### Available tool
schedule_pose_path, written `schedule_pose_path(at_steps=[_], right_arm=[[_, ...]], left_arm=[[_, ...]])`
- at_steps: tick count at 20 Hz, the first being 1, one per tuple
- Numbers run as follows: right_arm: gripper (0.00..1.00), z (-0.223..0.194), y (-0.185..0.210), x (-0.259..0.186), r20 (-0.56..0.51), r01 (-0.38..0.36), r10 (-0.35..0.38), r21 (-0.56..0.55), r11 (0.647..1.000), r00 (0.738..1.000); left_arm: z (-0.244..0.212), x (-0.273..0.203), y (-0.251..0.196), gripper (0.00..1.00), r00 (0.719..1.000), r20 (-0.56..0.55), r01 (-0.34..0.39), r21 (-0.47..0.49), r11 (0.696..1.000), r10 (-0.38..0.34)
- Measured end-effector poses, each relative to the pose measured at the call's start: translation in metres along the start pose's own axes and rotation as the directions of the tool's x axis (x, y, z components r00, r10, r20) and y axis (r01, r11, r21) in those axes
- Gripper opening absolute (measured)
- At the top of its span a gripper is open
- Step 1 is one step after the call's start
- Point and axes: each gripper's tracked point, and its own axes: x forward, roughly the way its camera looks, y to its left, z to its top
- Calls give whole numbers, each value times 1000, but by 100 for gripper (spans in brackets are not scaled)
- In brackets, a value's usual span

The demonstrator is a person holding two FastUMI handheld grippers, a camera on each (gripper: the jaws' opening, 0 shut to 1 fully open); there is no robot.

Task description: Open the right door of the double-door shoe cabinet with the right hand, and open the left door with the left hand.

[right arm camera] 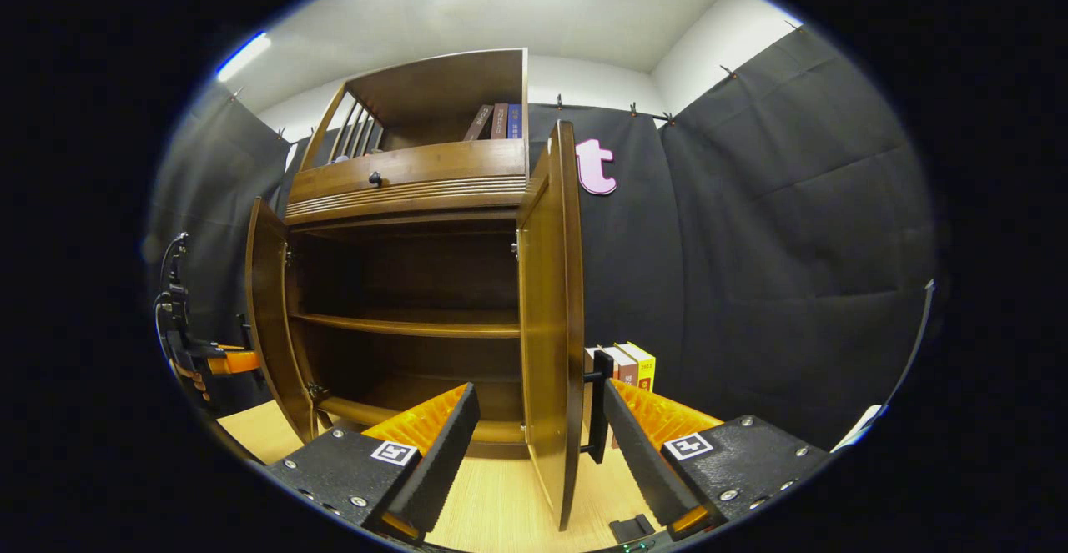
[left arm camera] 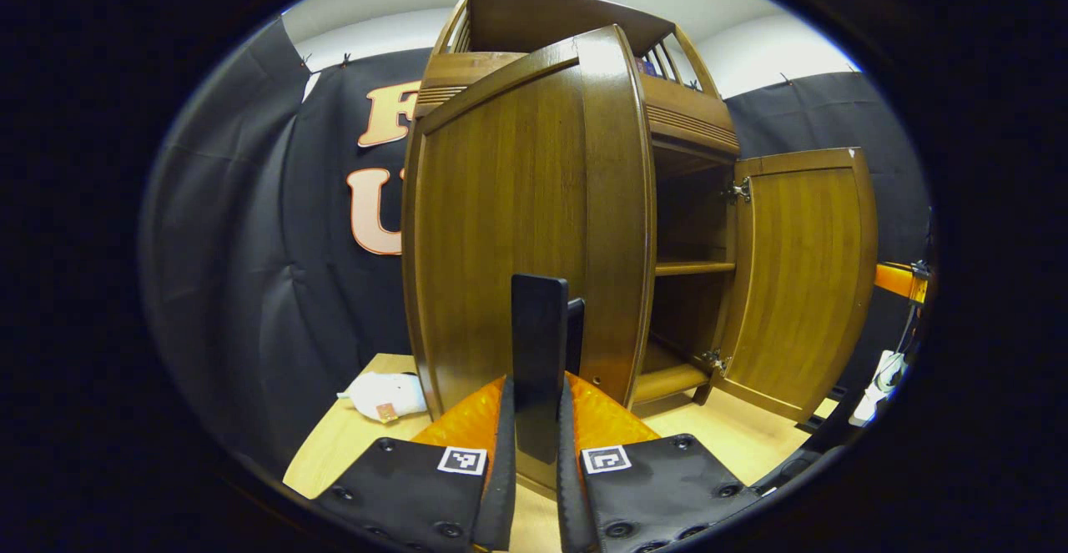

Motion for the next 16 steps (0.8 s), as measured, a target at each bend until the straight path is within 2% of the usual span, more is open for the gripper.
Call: schedule_pose_path(at_steps=[6, 8, 12, 16], right_arm=[[92, 2, 13, 2, -5, -21, 21, 7, 1000, 1000], [92, 3, 21, 4, -7, -30, 30, 3, 1000, 1000], [92, 5, 34, 3, -3, -46, 46, 1, 999, 999], [92, 6, 55, 2, -6, -78, 78, -3, 997, 997]], left_arm=[[-6, -19, 29, 27, 999, -4, -52, 30, 998, 52], [-1, -25, 38, 19, 998, -1, -67, 38, 997, 67], [1, -38, 61, 20, 996, 7, -88, 20, 996, 88], [-3, -44, 72, 22, 998, 10, -67, 7, 998, 67]])
